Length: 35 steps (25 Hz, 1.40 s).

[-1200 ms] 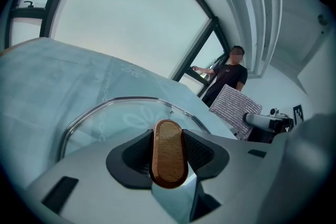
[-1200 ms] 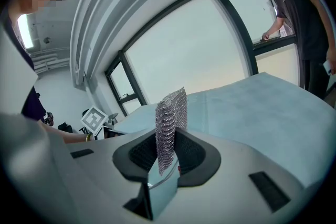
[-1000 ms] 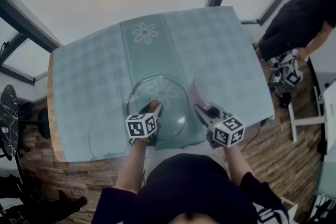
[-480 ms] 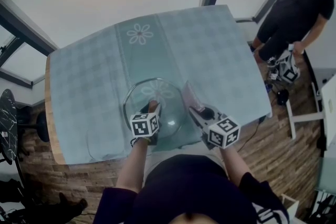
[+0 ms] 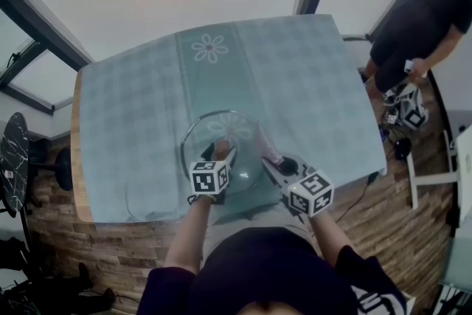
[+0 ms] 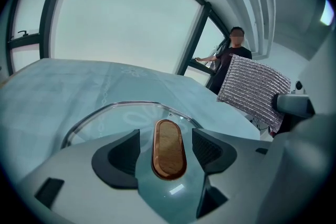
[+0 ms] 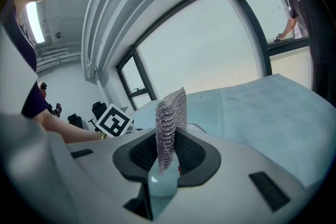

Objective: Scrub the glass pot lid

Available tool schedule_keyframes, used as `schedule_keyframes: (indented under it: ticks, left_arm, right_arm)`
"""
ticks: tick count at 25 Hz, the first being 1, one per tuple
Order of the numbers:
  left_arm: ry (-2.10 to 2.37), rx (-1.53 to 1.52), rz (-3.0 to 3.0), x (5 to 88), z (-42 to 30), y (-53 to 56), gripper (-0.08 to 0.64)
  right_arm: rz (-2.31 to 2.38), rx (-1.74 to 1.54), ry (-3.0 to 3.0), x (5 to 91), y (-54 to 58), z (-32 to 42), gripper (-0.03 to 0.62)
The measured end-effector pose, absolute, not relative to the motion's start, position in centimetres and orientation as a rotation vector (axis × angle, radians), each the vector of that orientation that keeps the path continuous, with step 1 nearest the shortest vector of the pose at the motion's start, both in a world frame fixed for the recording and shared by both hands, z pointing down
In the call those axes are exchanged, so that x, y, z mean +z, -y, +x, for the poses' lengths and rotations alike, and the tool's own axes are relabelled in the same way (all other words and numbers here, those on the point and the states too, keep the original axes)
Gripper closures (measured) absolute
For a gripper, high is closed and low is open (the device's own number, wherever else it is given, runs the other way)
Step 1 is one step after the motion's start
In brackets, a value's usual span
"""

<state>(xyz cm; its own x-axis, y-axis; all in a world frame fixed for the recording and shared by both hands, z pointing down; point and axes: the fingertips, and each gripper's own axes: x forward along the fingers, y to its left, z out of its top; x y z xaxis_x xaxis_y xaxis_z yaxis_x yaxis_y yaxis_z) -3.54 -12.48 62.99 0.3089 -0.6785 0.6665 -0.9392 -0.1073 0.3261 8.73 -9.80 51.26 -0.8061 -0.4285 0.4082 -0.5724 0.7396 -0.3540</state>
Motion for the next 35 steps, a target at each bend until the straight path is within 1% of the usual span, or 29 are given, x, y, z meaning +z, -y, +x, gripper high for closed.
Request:
schedule_keyframes:
  ticks: [2,7,11,14,15,17,22,25,35]
  left_arm:
    - [1.451,0.436,1.85,62.7,-3.8,11.4,0.256]
    - [1.514,0.318,1.802,61.4,-4.8,8.7,0.255]
    - [1.584,0.239,1.808,59.4,-5.2,6.8,0.258]
    - [1.627,0.235,1.845,57.5,-4.8,5.6,0.263]
    - [1.646,0.24,1.854,56.9,-4.7,5.2,0.287]
    - [1.689,0.239,1.862,55.7,-4.5,4.3,0.4]
    - [1.759,0.216,1.861,53.6,-3.6,1.8,0.534]
    - [1.758,0.195,1.837,52.9,-2.8,0.3,0.555]
    - [1.755,0.162,1.81,51.6,0.0,-5.2,0.558]
  right_arm:
    - [0.736,0.673,2.648,51.3,9.2,7.9,0.509]
    - [0.662,0.652,2.648,51.3,7.8,6.5,0.511]
    - [0.64,0.613,2.643,51.1,6.3,6.7,0.509]
    - [0.643,0.619,2.652,50.6,5.4,7.1,0.509]
    - [0.65,0.632,2.658,50.4,5.1,7.3,0.51]
    - [0.666,0.65,2.67,50.1,4.4,7.6,0.51]
    - [0.685,0.621,2.698,49.0,2.5,8.3,0.509]
    - [0.672,0.617,2.723,48.3,1.1,8.7,0.509]
    - [0.694,0.604,2.726,47.2,-3.0,10.4,0.509]
